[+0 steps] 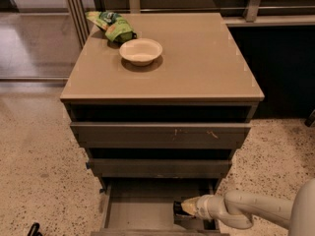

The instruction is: Place rxbar chocolate into bottom drawer

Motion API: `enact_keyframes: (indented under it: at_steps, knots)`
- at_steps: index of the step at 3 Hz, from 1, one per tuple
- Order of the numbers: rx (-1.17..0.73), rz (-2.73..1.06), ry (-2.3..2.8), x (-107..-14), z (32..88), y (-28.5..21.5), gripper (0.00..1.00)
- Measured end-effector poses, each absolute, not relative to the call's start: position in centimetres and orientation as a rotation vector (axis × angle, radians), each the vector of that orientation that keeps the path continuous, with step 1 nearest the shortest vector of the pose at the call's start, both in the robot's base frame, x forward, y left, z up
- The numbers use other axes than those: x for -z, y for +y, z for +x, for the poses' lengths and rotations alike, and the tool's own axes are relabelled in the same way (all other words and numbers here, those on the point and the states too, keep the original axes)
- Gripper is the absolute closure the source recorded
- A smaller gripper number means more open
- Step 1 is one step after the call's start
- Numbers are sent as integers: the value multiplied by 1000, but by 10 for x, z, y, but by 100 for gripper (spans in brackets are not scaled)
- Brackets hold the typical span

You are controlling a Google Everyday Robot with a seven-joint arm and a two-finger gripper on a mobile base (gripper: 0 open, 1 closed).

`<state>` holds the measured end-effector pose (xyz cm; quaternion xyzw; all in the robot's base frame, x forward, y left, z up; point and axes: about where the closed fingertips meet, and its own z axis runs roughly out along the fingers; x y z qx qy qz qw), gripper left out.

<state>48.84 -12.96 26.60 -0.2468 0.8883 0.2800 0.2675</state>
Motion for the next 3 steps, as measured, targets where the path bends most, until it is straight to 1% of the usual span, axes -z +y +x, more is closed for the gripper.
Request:
enact_keyframes:
  at_steps: [1, 2, 3]
  knots:
    - [-756, -666, 2397, -266, 488, -130, 27]
    - [-756, -666, 2397, -266, 488, -129, 3]
    - [-756, -666, 2397, -266, 488, -129, 0]
